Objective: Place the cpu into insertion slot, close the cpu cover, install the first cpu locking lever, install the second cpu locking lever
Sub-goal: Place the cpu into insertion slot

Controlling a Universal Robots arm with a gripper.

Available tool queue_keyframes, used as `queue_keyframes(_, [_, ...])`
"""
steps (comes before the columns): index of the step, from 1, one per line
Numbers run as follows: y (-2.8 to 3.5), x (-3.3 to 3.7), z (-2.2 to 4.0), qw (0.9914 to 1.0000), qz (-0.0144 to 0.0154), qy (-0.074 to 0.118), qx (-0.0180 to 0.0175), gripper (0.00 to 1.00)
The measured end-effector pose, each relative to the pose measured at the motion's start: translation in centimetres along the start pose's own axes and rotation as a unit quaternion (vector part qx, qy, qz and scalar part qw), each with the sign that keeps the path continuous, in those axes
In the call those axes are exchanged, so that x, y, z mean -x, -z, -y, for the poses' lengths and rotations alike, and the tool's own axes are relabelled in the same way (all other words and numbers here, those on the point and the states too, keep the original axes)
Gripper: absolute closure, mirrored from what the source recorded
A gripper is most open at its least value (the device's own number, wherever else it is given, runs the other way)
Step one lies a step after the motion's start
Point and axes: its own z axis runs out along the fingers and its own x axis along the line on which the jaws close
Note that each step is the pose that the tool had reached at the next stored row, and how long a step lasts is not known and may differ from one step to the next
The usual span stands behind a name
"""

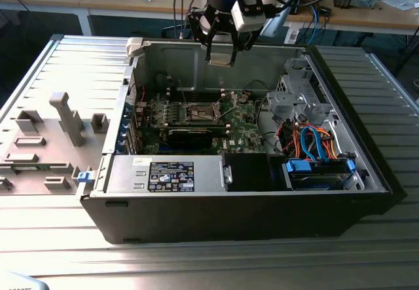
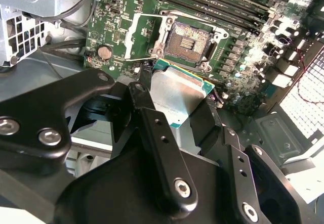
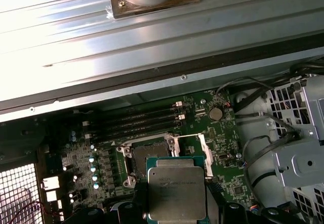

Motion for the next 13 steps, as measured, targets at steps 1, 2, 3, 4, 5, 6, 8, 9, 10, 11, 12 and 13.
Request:
queue_keyframes(1, [0.0, 0.0, 0.0, 1.0, 0.0, 0.0, 0.0, 0.45])
queue_keyframes(2, [-0.01, 0.0, 0.0, 1.0, 0.0001, -0.001, 0.0, 0.45])
queue_keyframes(3, [-0.01, 0.0, 0.0, 1.0, 0.0001, -0.002, 0.0, 0.45])
queue_keyframes(4, [-0.02, 0.0, 0.0, 1.0, 0.0001, -0.002, 0.0, 0.45])
queue_keyframes(5, [-0.02, 0.0, 0.0, 1.0, 0.0002, -0.003, 0.0, 0.45])
queue_keyframes(6, [-0.03, 0.0, 0.0, 0.99999, 0.0002, -0.003, 0.0001, 0.45])
queue_keyframes(8, [-0.04, 0.0, 0.0, 0.99999, 0.0003, -0.005, 0.0001, 0.45])
queue_keyframes(9, [-0.05, 0.0, 0.0, 0.99998, 0.0003, -0.006, 0.0001, 0.45])
queue_keyframes(10, [-0.05, 0.0, 0.0, 0.99998, 0.0004, -0.006, 0.0001, 0.45])
queue_keyframes(11, [-0.06, 0.0, 0.0, 0.99998, 0.0004, -0.006, 0.0001, 0.45])
queue_keyframes(12, [-0.07, 0.0, 0.0, 0.99997, 0.0004, -0.007, 0.0001, 0.45])
queue_keyframes(13, [-0.07, 0.0, 0.0, 0.99997, 0.0005, -0.008, 0.0001, 0.45])
